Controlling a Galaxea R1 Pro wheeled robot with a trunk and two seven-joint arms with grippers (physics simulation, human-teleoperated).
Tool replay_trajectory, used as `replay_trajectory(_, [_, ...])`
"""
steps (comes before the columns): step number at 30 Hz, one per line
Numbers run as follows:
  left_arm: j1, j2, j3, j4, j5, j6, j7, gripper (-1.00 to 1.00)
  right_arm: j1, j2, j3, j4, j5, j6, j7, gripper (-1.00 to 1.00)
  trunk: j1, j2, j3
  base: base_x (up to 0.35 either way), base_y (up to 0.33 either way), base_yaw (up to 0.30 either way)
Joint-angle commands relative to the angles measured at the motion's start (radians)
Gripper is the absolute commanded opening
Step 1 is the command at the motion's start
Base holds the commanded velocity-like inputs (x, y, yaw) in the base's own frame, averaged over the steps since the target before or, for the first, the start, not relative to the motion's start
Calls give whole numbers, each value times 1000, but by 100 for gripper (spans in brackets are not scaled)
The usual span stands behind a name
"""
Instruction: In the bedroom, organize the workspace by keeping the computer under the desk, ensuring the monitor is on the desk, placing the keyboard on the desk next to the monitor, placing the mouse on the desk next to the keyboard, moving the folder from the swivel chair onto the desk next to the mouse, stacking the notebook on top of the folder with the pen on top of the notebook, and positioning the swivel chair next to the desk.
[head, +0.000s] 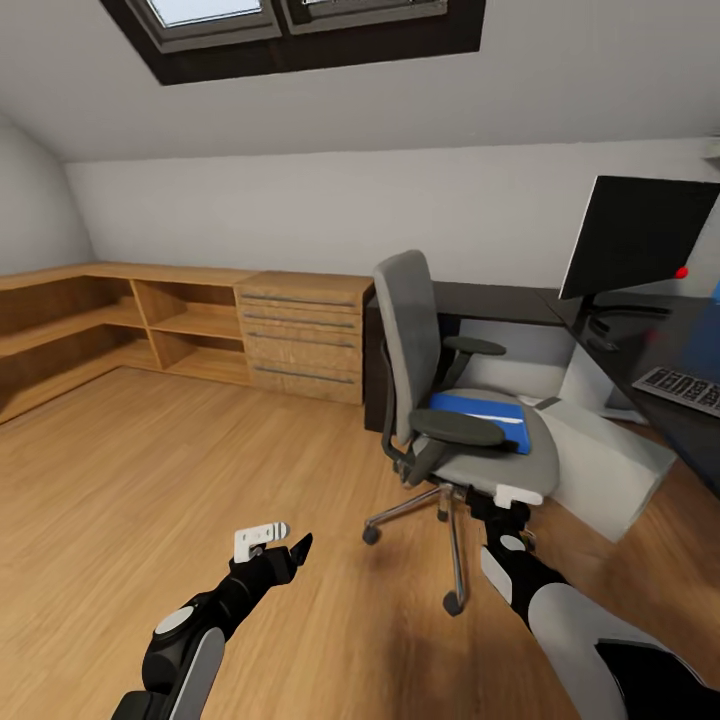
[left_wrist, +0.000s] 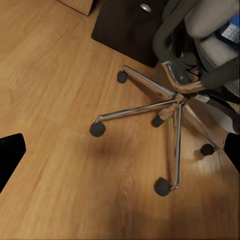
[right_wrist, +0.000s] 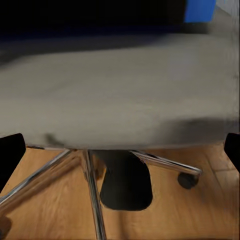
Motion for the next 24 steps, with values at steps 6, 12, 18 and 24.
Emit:
replay_trajectory(6, [0,0,1,-1,4,5,-1,100,-1,0,-3,1,-4,-5,2,100,0,0,3,0,0,-265])
replay_trajectory(12, [0,0,1,-1,4,5,-1,100,-1,0,-3,1,-4,-5,2,100,0,0,8,0,0,-265])
replay_trajectory(18, [0,0,1,-1,3,5,-1,100,-1,-1,-3,1,-4,-5,2,100,0,0,12,0,0,-265])
replay_trajectory(24, [0,0,1,-1,4,5,-1,100,-1,-1,-3,1,-4,-5,2,100,0,0,16,0,0,-265])
